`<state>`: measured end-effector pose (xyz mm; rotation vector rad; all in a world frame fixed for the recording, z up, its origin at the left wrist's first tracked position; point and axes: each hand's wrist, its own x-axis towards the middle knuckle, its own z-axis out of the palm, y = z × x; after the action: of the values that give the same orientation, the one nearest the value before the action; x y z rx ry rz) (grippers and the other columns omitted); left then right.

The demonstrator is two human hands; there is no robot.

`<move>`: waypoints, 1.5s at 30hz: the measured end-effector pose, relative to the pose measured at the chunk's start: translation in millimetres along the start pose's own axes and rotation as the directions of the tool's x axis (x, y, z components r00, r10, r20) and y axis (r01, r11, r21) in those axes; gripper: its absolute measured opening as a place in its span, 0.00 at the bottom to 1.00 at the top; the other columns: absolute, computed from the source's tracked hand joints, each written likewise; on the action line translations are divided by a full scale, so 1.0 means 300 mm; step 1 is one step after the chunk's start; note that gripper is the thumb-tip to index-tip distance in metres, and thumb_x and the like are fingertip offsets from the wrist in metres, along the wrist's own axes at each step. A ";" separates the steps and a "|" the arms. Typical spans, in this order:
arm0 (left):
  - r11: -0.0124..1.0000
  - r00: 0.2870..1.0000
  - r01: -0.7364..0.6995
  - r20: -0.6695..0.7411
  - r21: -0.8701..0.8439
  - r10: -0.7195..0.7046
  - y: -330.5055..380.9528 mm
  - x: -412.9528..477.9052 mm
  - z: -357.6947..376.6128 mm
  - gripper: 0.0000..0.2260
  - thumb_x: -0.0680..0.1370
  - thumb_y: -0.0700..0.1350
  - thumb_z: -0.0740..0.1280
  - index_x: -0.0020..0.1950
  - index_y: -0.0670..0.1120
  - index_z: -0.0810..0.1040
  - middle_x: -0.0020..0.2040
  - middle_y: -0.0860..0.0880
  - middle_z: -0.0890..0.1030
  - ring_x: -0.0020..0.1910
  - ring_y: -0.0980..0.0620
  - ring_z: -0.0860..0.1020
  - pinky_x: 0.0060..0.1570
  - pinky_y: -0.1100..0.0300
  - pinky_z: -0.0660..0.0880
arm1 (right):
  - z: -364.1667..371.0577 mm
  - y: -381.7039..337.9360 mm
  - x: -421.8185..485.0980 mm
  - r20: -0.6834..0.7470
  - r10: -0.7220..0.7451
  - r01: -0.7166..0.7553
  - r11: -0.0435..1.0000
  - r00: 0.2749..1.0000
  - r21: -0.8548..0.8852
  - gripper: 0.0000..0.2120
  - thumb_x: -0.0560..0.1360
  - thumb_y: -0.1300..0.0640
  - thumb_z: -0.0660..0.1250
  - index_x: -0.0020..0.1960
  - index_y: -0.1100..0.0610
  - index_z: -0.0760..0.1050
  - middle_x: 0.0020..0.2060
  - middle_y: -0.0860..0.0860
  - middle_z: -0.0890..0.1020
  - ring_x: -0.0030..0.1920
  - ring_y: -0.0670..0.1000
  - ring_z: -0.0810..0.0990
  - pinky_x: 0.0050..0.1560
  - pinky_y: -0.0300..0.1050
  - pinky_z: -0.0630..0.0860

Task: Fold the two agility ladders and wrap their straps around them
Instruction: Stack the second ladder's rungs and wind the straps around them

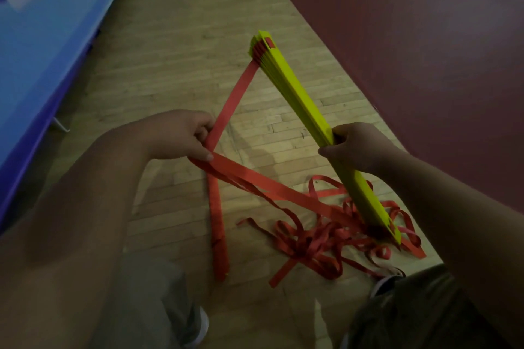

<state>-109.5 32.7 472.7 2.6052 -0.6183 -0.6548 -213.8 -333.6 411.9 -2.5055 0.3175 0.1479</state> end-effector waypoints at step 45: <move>0.923 0.902 -0.165 -0.431 -0.348 -0.001 0.129 -0.016 -0.021 0.08 0.76 0.52 0.81 0.52 0.61 0.87 0.43 0.55 0.89 0.42 0.59 0.87 0.52 0.54 0.83 | 0.147 -0.034 -0.027 0.337 0.254 -0.270 0.963 0.907 0.000 0.26 0.79 0.37 0.74 0.61 0.59 0.81 0.53 0.59 0.86 0.49 0.58 0.88 0.47 0.52 0.85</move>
<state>-122.5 4.6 497.4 2.2358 -0.4113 -0.1404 -220.4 -298.4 383.2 -2.3279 0.5077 0.6595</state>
